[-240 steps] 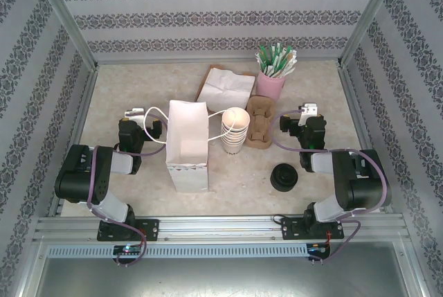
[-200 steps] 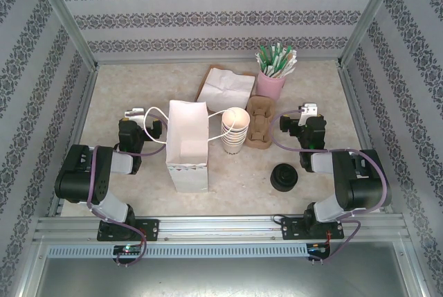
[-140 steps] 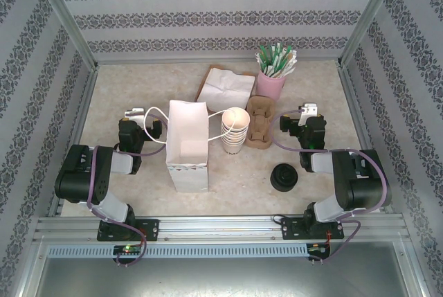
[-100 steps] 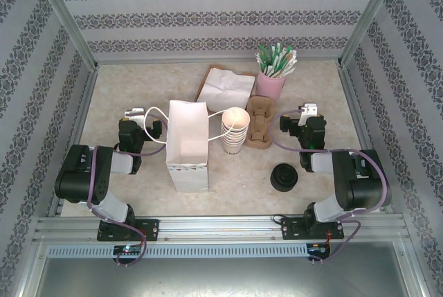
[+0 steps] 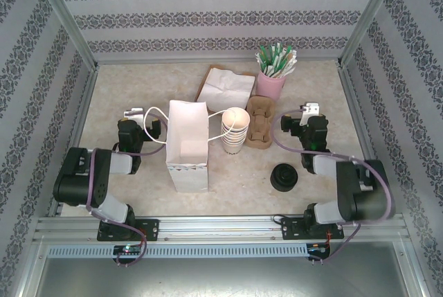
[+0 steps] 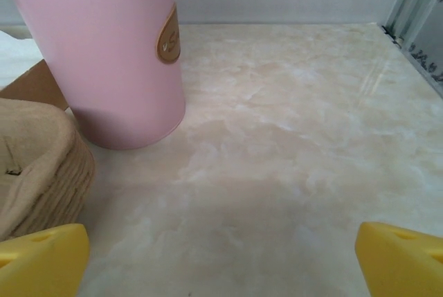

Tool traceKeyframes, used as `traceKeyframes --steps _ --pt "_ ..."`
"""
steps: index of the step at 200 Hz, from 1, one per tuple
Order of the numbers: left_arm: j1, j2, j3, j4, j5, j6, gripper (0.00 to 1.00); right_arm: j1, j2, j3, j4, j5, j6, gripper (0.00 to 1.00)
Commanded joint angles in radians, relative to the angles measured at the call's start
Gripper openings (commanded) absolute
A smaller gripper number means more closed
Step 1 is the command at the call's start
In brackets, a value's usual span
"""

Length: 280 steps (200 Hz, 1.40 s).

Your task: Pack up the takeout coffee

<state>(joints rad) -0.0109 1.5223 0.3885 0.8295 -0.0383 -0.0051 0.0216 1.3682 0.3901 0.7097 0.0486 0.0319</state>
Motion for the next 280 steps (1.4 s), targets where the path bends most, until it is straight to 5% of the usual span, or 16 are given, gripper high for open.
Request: traceKeyframes --steps 1,18,40,60,108,133,154,187,235,280 --pt "0.01 -0.151 0.059 -0.163 -0.038 -0.015 1.0 -0.006 -0.149 0.077 -0.274 0.08 0.059 0.98" --pt "0.009 -0.277 0.062 -0.258 -0.114 -0.14 1.0 -0.011 -0.254 0.13 -0.464 0.143 0.147 0.98" --pt "0.011 -0.455 0.066 -0.433 -0.197 -0.488 1.0 -0.029 -0.379 0.224 -0.791 0.211 0.385 0.98" --pt "0.016 -0.607 0.067 -0.595 -0.165 -0.644 1.0 -0.08 -0.474 0.283 -0.965 0.088 0.479 0.98" --pt "0.023 -0.976 0.009 -0.732 -0.049 -0.754 1.0 -0.13 -0.553 0.456 -1.214 -0.06 0.63 0.98" --pt "0.024 -1.115 0.081 -0.973 -0.052 -0.771 1.0 -0.13 -0.519 0.565 -1.303 -0.206 0.66 0.86" --pt "0.024 -1.125 0.215 -1.23 -0.069 -0.761 1.0 -0.102 -0.481 0.618 -1.317 -0.351 0.689 0.78" --pt "0.024 -1.075 0.342 -1.397 -0.011 -0.786 0.93 0.074 -0.432 0.682 -1.331 -0.344 0.702 0.61" --pt "0.024 -0.921 0.491 -1.421 0.354 -0.709 0.94 0.379 -0.299 0.769 -1.346 -0.239 0.691 0.44" --pt "0.023 -0.899 0.568 -1.463 0.445 -0.652 0.91 0.474 -0.195 0.784 -1.336 -0.182 0.704 0.4"
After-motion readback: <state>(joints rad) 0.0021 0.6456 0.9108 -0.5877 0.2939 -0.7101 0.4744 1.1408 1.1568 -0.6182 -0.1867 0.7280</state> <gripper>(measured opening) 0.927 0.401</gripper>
